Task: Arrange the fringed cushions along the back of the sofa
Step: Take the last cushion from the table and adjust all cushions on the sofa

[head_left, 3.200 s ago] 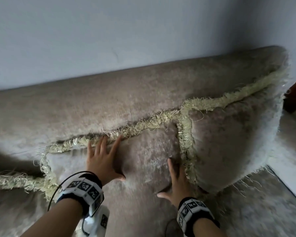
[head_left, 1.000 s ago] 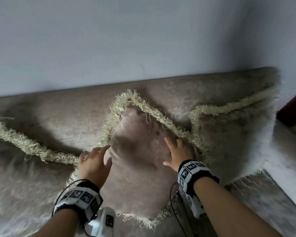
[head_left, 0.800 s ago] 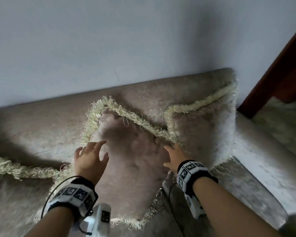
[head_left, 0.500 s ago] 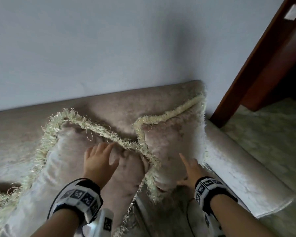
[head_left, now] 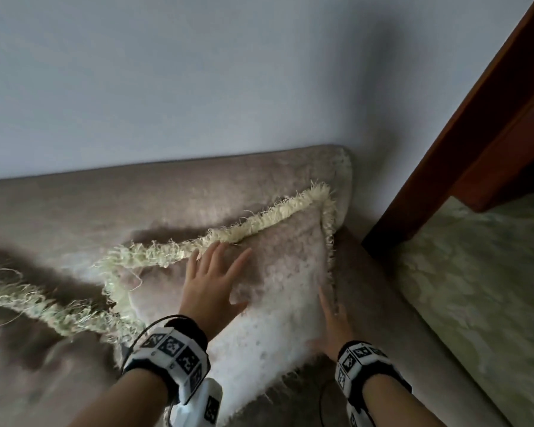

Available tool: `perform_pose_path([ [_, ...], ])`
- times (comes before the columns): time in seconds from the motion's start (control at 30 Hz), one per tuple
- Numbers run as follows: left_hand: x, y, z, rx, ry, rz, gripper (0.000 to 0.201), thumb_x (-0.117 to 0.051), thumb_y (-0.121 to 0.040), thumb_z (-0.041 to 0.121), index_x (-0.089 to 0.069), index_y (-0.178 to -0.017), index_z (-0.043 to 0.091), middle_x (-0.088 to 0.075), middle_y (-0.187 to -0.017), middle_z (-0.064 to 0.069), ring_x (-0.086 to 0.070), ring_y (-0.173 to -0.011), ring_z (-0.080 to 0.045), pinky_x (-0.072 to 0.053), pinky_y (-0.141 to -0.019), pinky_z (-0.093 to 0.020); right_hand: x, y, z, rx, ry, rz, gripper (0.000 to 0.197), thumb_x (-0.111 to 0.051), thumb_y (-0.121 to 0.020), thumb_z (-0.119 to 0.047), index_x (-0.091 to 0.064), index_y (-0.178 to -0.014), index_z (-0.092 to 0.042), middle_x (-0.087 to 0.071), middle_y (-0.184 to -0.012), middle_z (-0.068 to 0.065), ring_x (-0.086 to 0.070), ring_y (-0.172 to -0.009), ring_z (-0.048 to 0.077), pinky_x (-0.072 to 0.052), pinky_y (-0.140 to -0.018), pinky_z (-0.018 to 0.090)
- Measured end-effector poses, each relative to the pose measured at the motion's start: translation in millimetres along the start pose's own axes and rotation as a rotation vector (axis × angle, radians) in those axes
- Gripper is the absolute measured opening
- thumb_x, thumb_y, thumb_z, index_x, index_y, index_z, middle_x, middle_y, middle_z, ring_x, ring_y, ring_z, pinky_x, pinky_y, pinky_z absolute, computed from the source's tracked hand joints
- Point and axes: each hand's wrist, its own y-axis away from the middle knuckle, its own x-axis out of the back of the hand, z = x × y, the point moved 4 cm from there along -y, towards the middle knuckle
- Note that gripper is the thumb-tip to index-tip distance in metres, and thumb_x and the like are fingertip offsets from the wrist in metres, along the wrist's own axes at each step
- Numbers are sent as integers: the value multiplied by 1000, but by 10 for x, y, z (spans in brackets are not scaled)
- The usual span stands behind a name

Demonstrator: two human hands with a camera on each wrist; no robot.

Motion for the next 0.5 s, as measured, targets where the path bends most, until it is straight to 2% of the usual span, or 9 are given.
perform_pose_path([
  [0.1,-314,-228,41,5,-88,-123,118,-76,-34,71,-40,-138,29,-43,-139,-27,-39,-130,-43,-29,-100,-68,56,-349,149,76,-2,36,123,-76,-72,-38,37,-119,-57,15,-156,11,-5,-144,37,-29,-110,54],
  [0.2,-596,-346,-110,94,-94,-227,132,-70,-25,79,-27,-143,35,-37,-140,-32,-32,-133,-44,-27,-98,-71,66,-629,206,147,-26,46,121,-75,-72,-40,30,-133,-48,11,-157,7,-2,-145,32,-25,-113,49],
  [0.27,-744,-405,-241,131,-112,-254,139,-64,-22,85,-19,-145,38,-39,-138,-34,-36,-130,-46,-31,-93,-71,73,-802,217,203,-82,76,121,-76,-71,-39,26,-137,-44,12,-157,-1,3,-145,27,-19,-116,46],
  [0.37,-878,-497,-347,148,-145,-250,138,-48,-23,90,-9,-145,40,-42,-134,-35,-42,-124,-47,-35,-89,-69,67,-1037,238,270,-114,85,129,-76,-62,-54,31,-133,-39,22,-153,-10,9,-145,23,-11,-117,45],
  [0.43,-928,-517,-378,158,-153,-233,131,-40,-29,92,-7,-145,41,-42,-133,-34,-38,-123,-44,-34,-89,-66,77,-1197,272,259,-138,56,136,-68,-45,-71,30,-134,-37,18,-156,-2,5,-145,25,-14,-116,46],
  [0.5,-970,-523,-421,161,-168,-208,123,-31,-36,93,-6,-145,42,-40,-132,-32,-36,-122,-42,-34,-89,-63,78,-1379,319,241,-150,50,137,-58,-35,-78,28,-134,-39,10,-156,6,-1,-145,28,-17,-114,48],
])
